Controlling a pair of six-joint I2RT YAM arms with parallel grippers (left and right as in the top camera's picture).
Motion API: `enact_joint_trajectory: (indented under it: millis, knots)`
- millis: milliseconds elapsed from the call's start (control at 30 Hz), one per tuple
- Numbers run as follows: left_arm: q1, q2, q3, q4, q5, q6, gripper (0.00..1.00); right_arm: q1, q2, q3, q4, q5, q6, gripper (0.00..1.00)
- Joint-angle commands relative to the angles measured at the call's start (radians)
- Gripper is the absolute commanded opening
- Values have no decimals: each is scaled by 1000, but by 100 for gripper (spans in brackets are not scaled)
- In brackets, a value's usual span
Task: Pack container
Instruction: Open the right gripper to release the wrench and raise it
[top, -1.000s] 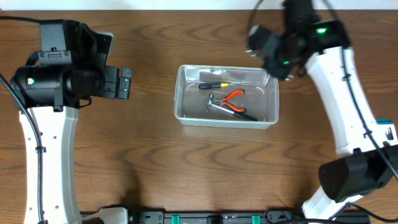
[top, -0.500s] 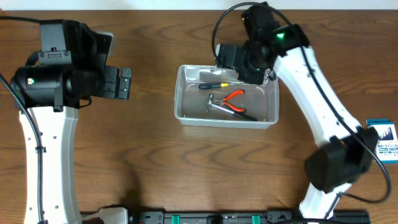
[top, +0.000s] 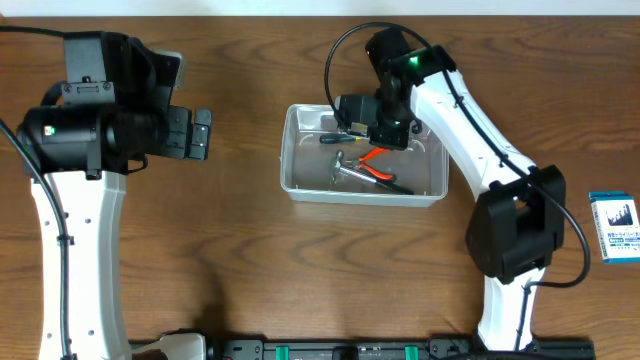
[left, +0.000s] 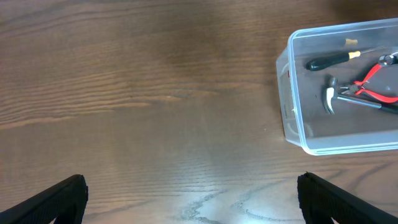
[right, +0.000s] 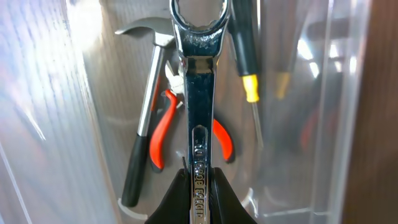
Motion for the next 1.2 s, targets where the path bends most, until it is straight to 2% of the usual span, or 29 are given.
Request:
enact_joint_trajectory:
  millis: [0,467,700,900,967,1000,1100,1167]
  knots:
    - [-4,-5,6,-1,-11,-5,98,17,28,0,-4,-68,-13,1]
    - [-4,-5,6,-4,-11,-5,98,17,58,-109,50,-86,-13,1]
    - [-4,-5,6,-5,-11,-5,98,15,58,-165,79,-86,-12,17]
    - [-4,-5,6,-5,-11,-5,98,16,58,-169,103,-86,8,40]
    - [-4,-5,6,-5,-12,-5,98,16,58,-169,117,-86,23,67]
    - [-4,-5,6,-5,-11,-5,98,16,57,-168,124,-86,37,77]
    - [-4,-5,6,-5,-11,-5,98,16,55,-140,126,-86,87,98]
    - [-4,-5,6,-5,-11,-5,98,16,50,-97,112,-86,127,99]
